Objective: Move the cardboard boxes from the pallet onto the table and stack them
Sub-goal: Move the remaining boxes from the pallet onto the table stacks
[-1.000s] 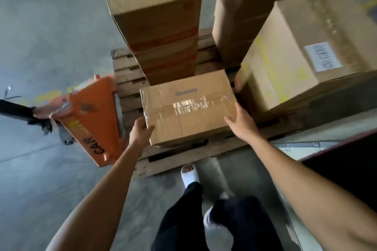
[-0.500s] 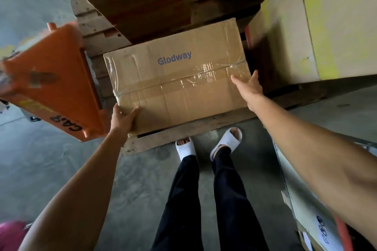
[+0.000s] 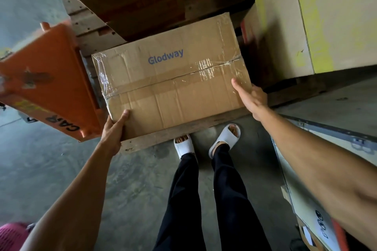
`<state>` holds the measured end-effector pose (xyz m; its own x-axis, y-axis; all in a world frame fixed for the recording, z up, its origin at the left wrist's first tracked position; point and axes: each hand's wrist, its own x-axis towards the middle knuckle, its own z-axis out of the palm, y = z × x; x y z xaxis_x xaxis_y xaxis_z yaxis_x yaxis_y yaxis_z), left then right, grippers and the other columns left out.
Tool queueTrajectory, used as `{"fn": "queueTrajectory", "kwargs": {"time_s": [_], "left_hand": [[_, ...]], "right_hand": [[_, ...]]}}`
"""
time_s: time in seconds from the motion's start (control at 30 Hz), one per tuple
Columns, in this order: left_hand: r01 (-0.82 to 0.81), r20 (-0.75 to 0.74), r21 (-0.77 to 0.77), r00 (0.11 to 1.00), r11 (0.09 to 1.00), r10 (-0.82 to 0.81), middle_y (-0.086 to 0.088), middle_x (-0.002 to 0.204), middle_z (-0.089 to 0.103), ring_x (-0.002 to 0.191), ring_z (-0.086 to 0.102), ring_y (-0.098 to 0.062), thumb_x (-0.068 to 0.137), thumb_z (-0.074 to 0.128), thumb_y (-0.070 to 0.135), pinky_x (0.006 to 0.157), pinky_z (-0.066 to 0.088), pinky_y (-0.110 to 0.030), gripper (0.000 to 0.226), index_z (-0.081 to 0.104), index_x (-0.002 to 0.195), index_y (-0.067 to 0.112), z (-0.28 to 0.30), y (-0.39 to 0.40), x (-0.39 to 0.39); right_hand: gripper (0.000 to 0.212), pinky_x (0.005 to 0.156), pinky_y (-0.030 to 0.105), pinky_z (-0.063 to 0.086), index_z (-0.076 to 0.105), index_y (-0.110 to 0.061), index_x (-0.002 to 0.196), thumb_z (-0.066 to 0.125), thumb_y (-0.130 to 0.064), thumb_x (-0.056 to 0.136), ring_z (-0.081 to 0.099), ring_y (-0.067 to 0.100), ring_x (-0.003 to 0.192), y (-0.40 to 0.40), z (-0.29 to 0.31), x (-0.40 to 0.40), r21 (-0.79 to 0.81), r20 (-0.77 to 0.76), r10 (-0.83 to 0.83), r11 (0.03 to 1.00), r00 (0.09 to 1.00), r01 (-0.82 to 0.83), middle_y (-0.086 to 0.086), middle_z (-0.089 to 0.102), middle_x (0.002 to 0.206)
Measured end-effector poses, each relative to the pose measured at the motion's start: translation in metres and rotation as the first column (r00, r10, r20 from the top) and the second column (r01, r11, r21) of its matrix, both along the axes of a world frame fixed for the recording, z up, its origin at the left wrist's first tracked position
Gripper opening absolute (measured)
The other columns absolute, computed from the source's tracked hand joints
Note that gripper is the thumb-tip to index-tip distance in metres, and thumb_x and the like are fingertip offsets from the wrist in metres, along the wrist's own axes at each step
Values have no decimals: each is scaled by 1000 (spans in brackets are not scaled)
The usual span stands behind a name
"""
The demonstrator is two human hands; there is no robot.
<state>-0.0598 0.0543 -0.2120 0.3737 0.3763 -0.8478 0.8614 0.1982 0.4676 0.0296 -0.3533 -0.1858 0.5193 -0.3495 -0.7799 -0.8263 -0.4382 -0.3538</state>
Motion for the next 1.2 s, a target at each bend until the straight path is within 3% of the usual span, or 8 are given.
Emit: {"fn": "queueTrajectory", "kwargs": {"time_s": [0.1,0.3,0.43,0.6,0.73,0.83,1.0,1.2], "left_hand": [[50,21,-21,999,999,-49,-4,123,66,105,65,-19,86,73,44,91,56,-44,60,55,137,20,35,3,-6],[178,200,4,964,984,-175,-3,117,70,105,68,-20,88,70,46,73,58,-29,52,57,131,21,131,3,-6],[258,332,51,907,965,-260,-4,116,71,100,70,-18,85,71,51,68,60,-27,57,57,131,20,198,7,-5],[336,444,269,789,903,-426,0,116,71,105,69,-21,66,70,79,90,58,-45,75,60,122,30,264,12,5],[342,509,391,694,855,-510,0,114,72,102,68,-20,75,66,75,94,55,-39,74,62,126,22,315,-5,15],[336,558,406,645,850,-522,-2,112,73,100,69,-20,73,68,75,91,57,-40,77,64,125,19,349,-22,17],[398,643,390,527,830,-555,-5,109,73,99,70,-22,73,74,67,90,59,-43,75,63,125,14,407,-65,2],[481,681,470,336,740,-651,-7,107,72,95,69,-21,86,68,57,87,58,-39,53,65,117,14,468,-146,-26]], "right_hand": [[73,90,28,42,66,-21,122,52,-79,80,59,20,109,1,39,-20,-4,120,-40,999,992,40,-2,66,115],[82,103,37,43,61,-18,133,43,-80,83,57,34,122,4,135,-47,-144,292,-43,986,955,89,11,66,126],[82,99,41,46,70,-12,116,40,-80,84,60,37,115,10,199,-73,-169,449,-101,966,888,195,15,70,116],[79,91,44,52,73,-7,104,36,-75,89,64,39,102,13,273,-104,-168,641,-160,925,750,340,19,72,102],[63,73,33,43,67,-7,84,39,-61,98,57,25,76,3,323,-128,-126,689,-184,922,701,365,5,59,71],[61,71,36,48,55,-11,66,40,-62,98,55,21,71,-12,351,-149,-106,712,-228,900,665,422,-4,49,62],[68,85,47,54,60,-8,72,39,-70,92,60,27,81,-46,398,-198,-56,766,-308,843,565,535,9,59,73],[73,81,38,49,66,1,94,42,-68,93,59,28,89,-103,453,-279,12,803,-410,737,433,676,16,61,95]]}}
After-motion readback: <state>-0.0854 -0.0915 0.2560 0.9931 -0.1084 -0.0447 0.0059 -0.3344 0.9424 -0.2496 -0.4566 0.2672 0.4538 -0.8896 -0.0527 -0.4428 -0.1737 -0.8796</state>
